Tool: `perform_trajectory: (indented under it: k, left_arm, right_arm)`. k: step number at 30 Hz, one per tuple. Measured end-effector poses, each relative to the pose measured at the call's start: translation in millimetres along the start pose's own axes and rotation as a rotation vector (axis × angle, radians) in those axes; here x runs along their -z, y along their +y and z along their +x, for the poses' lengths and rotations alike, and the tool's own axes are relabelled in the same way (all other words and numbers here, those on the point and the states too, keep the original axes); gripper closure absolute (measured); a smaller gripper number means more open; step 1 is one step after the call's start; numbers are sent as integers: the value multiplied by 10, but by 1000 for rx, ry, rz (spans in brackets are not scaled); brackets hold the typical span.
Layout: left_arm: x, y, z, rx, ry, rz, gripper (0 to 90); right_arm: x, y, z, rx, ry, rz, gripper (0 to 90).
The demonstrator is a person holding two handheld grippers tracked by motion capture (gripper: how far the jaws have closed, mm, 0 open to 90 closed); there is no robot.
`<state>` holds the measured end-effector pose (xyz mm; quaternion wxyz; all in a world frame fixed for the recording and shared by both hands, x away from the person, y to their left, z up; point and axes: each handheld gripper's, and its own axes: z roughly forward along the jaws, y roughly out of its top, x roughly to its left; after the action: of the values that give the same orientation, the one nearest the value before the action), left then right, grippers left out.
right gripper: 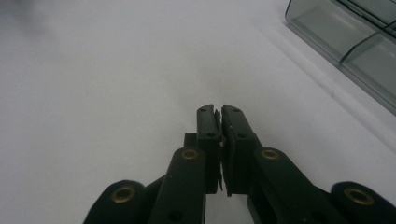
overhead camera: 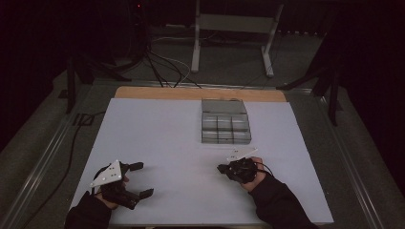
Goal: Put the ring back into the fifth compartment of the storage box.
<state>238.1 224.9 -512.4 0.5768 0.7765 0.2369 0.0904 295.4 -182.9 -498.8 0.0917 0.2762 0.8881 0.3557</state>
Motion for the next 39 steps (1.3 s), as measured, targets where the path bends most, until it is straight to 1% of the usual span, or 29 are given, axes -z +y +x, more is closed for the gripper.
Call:
perform_trajectory:
  k: [10, 12, 19, 22, 26, 39]
  left_arm:
    - [1, 3, 1, 2, 0, -5, 7]
    - [0, 2, -2, -4, 0, 1, 7]
    - [1, 3, 5, 3, -2, -8, 7]
    - [-4, 0, 0, -2, 0, 1, 7]
    - [1, 0, -1, 2, 1, -4, 7]
    - [6, 2, -8, -3, 0, -1, 7]
  right_arm:
    - [48, 32, 16, -7, 0, -17, 871]
    - [48, 38, 20, -7, 1, -19, 871]
    - [70, 72, 29, -7, 2, -24, 871]
    - [85, 89, 22, -7, 2, -31, 871]
    - [108, 111, 4, -9, -3, -39, 871]
    - [203, 196, -39, -16, -15, -69, 871]
